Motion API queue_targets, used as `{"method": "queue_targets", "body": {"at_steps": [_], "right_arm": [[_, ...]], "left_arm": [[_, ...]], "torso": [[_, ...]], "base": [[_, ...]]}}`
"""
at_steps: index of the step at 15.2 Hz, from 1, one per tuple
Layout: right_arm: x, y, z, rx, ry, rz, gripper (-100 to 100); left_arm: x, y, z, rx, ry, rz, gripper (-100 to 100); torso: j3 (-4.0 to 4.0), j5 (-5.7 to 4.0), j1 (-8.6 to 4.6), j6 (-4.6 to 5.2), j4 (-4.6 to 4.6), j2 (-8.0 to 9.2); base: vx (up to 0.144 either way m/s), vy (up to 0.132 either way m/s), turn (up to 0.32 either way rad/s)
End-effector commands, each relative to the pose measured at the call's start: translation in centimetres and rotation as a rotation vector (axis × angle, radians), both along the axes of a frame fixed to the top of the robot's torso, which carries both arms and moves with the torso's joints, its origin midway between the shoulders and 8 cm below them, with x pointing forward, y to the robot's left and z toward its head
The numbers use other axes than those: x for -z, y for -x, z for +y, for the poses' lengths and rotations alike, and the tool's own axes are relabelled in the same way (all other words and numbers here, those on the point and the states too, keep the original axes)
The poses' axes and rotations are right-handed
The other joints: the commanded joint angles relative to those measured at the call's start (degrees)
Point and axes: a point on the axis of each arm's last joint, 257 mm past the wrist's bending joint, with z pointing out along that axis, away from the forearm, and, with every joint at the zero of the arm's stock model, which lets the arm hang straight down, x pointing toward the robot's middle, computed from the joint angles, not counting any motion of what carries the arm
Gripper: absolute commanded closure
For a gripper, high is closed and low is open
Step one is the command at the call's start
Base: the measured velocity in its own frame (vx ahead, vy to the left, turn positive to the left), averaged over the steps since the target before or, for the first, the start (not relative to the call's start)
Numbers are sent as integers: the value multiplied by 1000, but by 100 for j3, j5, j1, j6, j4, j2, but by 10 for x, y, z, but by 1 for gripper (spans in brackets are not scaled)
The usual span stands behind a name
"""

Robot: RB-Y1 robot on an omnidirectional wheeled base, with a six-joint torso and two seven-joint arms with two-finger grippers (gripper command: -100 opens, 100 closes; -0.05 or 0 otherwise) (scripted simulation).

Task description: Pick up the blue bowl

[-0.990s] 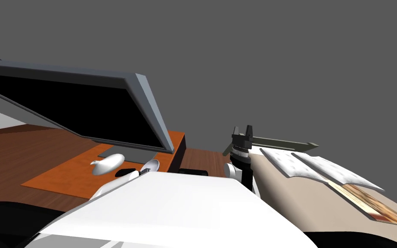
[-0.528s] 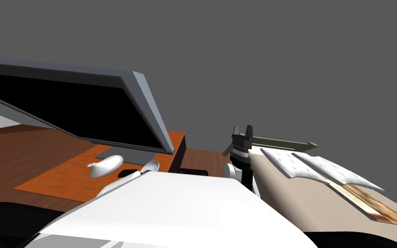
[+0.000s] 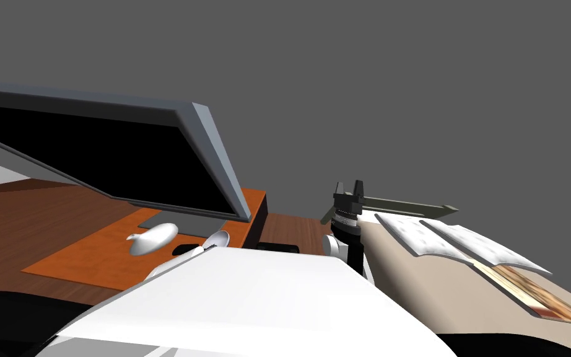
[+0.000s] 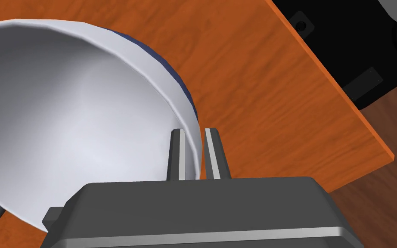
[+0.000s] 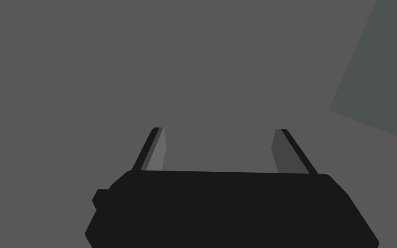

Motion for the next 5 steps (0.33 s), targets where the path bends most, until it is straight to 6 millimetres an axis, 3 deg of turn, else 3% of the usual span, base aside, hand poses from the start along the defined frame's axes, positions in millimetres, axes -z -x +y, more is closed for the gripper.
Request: {"method": "queue_targets", "body": {"at_steps": [1,5], "right_arm": [[0,0,0,0,0,0,0],[0,0,0,0,0,0,0]], "left_arm": [[-8,1,2,0,-1,0,100],[-13,2,3,0,-1,0,100]], "torso": [[0,0,0,0,0,0],[3,-7,-13,-1,3,2]], "base": [[2,-7,-5],[3,-16,-1]]}}
